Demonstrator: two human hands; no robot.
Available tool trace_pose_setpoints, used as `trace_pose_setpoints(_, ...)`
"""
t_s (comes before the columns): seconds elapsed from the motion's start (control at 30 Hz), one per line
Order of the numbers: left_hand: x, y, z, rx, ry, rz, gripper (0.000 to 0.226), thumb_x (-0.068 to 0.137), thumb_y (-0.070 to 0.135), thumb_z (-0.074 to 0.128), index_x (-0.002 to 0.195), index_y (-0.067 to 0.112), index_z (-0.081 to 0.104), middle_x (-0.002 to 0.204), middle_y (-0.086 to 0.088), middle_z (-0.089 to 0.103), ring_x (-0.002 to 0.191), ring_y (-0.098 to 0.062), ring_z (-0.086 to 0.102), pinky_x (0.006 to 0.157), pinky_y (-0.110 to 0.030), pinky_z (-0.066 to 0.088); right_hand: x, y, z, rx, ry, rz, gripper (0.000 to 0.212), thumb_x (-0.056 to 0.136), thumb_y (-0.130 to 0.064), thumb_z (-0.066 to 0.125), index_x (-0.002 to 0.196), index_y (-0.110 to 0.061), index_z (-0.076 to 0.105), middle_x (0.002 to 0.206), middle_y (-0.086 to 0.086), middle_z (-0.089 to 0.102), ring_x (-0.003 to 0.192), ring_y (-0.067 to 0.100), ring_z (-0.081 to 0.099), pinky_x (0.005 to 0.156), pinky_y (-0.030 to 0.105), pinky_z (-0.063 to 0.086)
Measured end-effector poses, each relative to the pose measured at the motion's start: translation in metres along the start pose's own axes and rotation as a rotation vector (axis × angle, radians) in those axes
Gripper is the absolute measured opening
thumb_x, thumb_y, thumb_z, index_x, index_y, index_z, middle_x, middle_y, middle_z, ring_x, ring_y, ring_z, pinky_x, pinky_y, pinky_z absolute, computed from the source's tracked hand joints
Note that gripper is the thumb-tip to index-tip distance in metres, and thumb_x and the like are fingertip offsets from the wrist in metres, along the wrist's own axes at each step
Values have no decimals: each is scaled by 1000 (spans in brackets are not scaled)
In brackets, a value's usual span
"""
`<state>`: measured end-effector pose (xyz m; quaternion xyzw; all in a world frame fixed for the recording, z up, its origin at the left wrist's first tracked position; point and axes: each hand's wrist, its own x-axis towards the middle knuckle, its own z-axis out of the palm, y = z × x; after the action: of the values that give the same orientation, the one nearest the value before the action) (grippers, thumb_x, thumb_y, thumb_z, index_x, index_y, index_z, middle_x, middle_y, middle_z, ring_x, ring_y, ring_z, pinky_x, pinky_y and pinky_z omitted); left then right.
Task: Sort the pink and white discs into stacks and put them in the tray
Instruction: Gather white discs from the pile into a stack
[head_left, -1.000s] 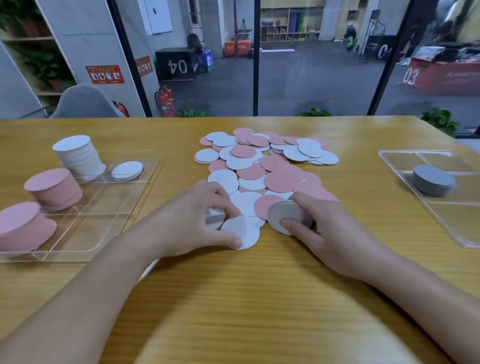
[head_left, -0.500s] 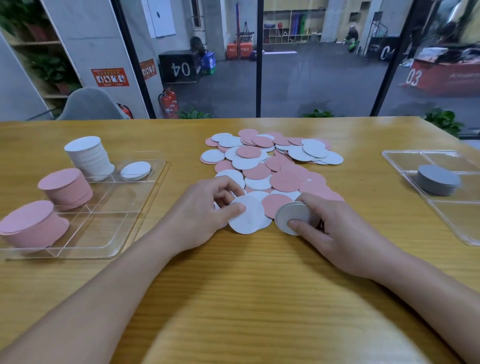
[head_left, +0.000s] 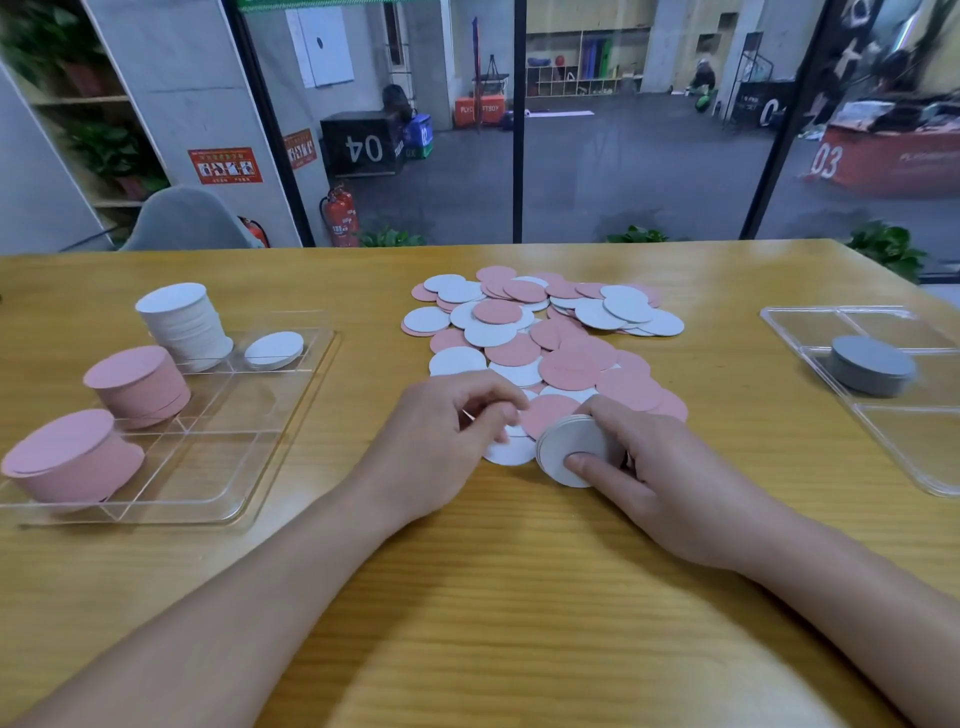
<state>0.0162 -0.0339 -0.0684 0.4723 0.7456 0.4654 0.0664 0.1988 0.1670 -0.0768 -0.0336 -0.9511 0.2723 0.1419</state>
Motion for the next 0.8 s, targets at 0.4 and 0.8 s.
trace_pose_setpoints(0.4, 27, -3, 3, 596, -221, -160, 50, 106, 58, 61, 150, 34, 59, 141, 12, 44, 133, -15, 32, 109, -29, 30, 2, 1, -3, 42, 2, -12, 20, 107, -40, 62, 93, -36, 49, 82, -18, 58, 71, 16, 54, 59, 27, 39)
trace_pose_setpoints(0.8, 16, -10, -26, 2, 175, -300, 14, 107, 28, 70, 94, 24, 76, 77, 8, 76, 62, -7, 65, 63, -29, 49, 3, 3, -4, 36, 1, -15, 19, 107, -42, 62, 95, -31, 51, 82, -14, 57, 70, 16, 52, 59, 27, 38)
